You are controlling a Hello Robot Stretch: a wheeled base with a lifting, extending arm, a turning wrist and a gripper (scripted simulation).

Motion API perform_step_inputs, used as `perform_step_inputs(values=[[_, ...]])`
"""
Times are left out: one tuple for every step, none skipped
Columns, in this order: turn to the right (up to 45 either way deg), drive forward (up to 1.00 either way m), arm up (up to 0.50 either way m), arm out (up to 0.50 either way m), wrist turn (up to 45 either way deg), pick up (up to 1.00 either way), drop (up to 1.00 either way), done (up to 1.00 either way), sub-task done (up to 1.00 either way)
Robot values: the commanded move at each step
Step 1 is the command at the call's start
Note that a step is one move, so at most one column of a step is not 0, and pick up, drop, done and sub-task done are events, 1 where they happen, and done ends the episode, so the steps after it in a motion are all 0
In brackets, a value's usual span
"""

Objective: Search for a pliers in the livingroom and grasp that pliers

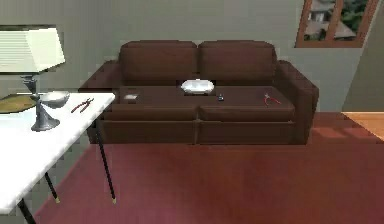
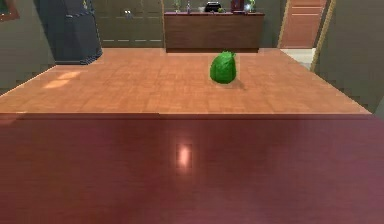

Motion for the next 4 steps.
perform_step_inputs(values=[[0.0, 0.50, 0.00, 0.00, 0.0, 0.00, 0.00, 0.00, 0.00], [-24.0, 0.00, 0.00, 0.00, 0.0, 0.00, 0.00, 0.00, 0.00], [0.0, 0.10, 0.00, 0.00, 0.0, 0.00, 0.00, 0.00, 0.00], [-45.0, 0.00, 0.00, 0.00, 0.0, 0.00, 0.00, 0.00, 0.00]])
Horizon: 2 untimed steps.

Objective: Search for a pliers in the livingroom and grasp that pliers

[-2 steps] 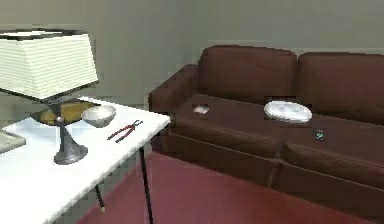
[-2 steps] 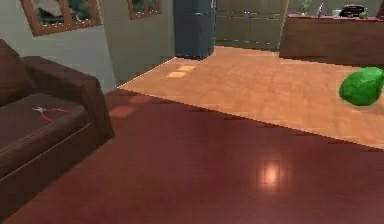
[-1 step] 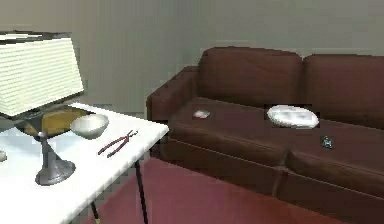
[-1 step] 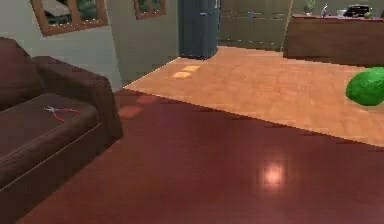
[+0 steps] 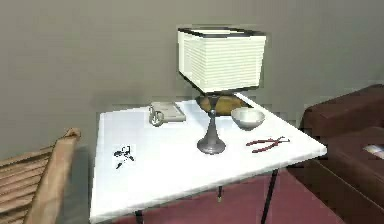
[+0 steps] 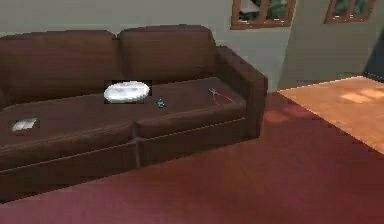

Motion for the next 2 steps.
perform_step_inputs(values=[[-45.0, 0.00, 0.00, 0.00, 0.0, 0.00, 0.00, 0.00, 0.00], [-18.0, 0.00, 0.00, 0.00, 0.0, 0.00, 0.00, 0.00, 0.00]])
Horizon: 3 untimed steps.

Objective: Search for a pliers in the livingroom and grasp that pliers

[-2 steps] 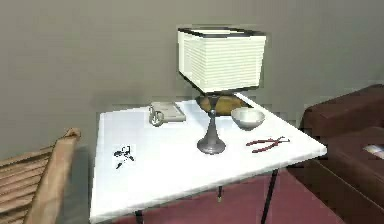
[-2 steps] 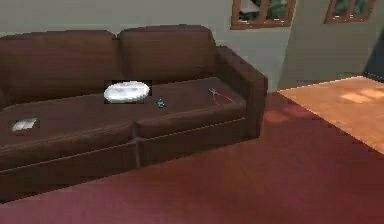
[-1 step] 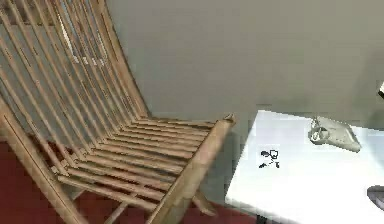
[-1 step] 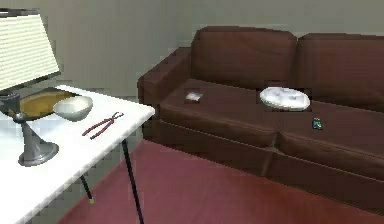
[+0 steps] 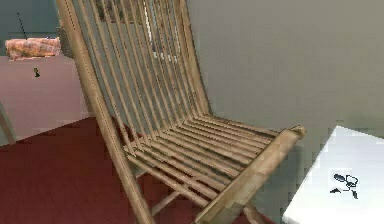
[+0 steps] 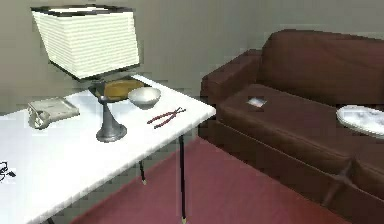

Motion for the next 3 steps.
perform_step_inputs(values=[[-3.0, 0.00, 0.00, 0.00, 0.0, 0.00, 0.00, 0.00, 0.00], [45.0, 0.00, 0.00, 0.00, 0.0, 0.00, 0.00, 0.00, 0.00], [45.0, 0.00, 0.00, 0.00, 0.0, 0.00, 0.00, 0.00, 0.00]])
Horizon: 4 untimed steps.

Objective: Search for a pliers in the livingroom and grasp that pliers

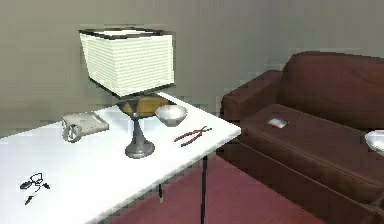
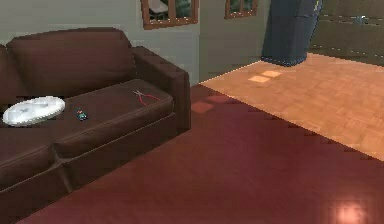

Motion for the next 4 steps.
perform_step_inputs(values=[[30.0, 0.00, 0.00, 0.00, 0.0, 0.00, 0.00, 0.00, 0.00], [0.0, 0.90, 0.00, 0.00, 0.0, 0.00, 0.00, 0.00, 0.00], [-21.0, 0.00, 0.00, 0.00, 0.0, 0.00, 0.00, 0.00, 0.00], [0.0, 0.20, 0.00, 0.00, 0.0, 0.00, 0.00, 0.00, 0.00]])
